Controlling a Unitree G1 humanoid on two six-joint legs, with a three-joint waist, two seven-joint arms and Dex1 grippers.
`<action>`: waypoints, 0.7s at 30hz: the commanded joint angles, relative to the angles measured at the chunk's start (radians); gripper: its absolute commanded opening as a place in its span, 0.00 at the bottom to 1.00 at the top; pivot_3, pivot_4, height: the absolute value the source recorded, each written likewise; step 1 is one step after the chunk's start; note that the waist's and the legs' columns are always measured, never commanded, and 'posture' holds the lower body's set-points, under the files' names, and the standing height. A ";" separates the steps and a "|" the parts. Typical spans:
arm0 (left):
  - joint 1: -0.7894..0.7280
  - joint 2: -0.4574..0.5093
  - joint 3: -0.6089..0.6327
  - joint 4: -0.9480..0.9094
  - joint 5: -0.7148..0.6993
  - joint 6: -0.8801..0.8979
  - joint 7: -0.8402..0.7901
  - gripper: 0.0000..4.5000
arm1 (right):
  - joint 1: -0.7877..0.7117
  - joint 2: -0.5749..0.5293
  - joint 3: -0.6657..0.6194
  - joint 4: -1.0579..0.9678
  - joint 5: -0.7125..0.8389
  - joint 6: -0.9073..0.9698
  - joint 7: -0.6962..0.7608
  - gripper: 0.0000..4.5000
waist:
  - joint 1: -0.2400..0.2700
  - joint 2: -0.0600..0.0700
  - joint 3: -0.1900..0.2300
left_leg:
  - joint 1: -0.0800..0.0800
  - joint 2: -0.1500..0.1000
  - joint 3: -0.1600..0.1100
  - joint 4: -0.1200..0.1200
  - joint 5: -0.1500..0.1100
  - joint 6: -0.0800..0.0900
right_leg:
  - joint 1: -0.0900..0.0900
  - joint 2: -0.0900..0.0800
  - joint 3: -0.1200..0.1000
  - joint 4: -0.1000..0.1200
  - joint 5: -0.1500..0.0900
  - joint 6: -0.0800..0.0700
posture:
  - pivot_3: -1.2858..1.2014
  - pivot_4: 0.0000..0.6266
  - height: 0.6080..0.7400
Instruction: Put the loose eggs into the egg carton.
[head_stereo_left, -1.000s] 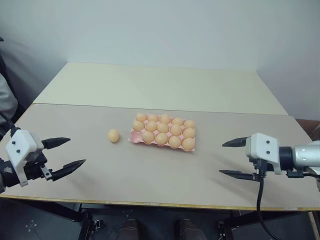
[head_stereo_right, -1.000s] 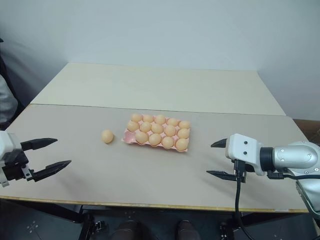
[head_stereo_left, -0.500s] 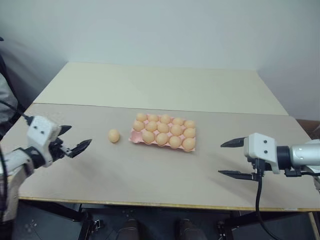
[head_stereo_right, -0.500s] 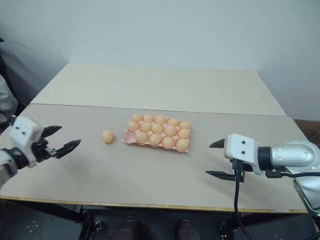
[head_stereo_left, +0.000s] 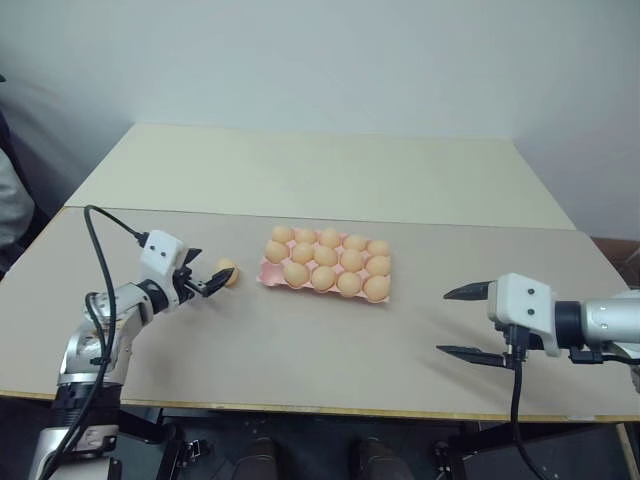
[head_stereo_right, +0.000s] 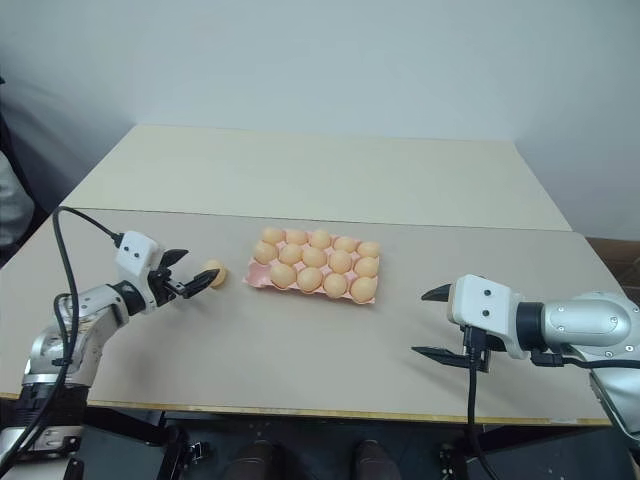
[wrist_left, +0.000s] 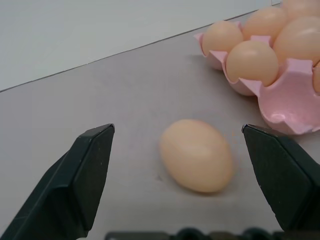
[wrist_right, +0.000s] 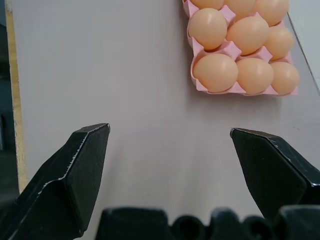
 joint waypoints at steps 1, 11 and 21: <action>-0.050 -0.024 -0.009 0.057 0.012 -0.038 0.007 0.99 | 0.017 -0.004 -0.058 -0.036 0.011 0.018 -0.015 1.00 | 0.000 0.000 0.000 | 0.000 0.000 0.000 0.000 0.000 0.000 | 0.000 0.000 0.000 0.000 0.000 0.000 | 0.52 0.24 1.00; -0.126 -0.082 -0.070 0.244 0.083 -0.154 0.007 0.99 | 0.054 -0.004 -0.080 -0.061 0.009 0.035 -0.042 1.00 | 0.001 0.000 0.000 | 0.000 0.000 0.000 0.000 0.000 0.000 | 0.001 0.000 0.000 0.000 0.000 0.000 | 0.52 0.24 1.00; -0.160 -0.091 -0.074 0.318 0.115 -0.224 0.007 0.65 | 0.044 -0.007 -0.071 -0.045 -0.002 0.025 -0.045 1.00 | -0.002 -0.001 0.000 | 0.000 0.000 -0.001 0.000 0.000 0.000 | 0.001 0.000 0.000 0.000 0.000 0.001 | 0.52 0.24 1.00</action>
